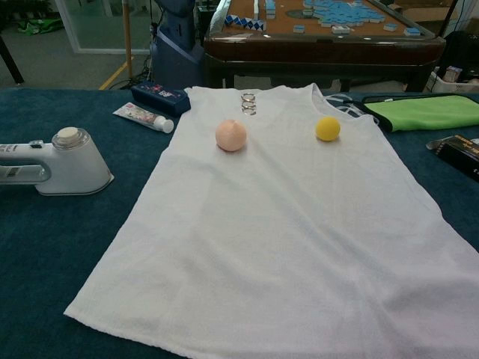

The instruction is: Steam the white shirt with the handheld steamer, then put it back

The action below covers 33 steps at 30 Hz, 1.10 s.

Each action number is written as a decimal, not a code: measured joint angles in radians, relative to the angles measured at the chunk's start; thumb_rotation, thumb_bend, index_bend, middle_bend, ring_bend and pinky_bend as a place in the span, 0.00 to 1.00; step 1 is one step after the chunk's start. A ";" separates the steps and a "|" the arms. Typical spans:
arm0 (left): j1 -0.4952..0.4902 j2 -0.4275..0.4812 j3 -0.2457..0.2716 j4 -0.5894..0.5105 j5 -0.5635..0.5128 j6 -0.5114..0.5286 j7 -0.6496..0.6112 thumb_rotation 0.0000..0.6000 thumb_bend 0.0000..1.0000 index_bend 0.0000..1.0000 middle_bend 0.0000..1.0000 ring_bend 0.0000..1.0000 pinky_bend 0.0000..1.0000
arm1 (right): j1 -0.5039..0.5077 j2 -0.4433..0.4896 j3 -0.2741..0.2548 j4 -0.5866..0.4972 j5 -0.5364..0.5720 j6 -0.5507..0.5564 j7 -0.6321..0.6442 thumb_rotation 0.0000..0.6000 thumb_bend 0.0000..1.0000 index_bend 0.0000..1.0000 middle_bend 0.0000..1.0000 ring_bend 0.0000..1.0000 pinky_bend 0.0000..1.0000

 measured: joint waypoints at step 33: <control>-0.149 -0.034 -0.083 0.010 -0.109 -0.186 0.078 1.00 0.20 0.04 0.10 0.09 0.16 | 0.062 0.150 0.107 -0.180 0.000 0.035 -0.087 1.00 0.22 0.01 0.15 0.00 0.00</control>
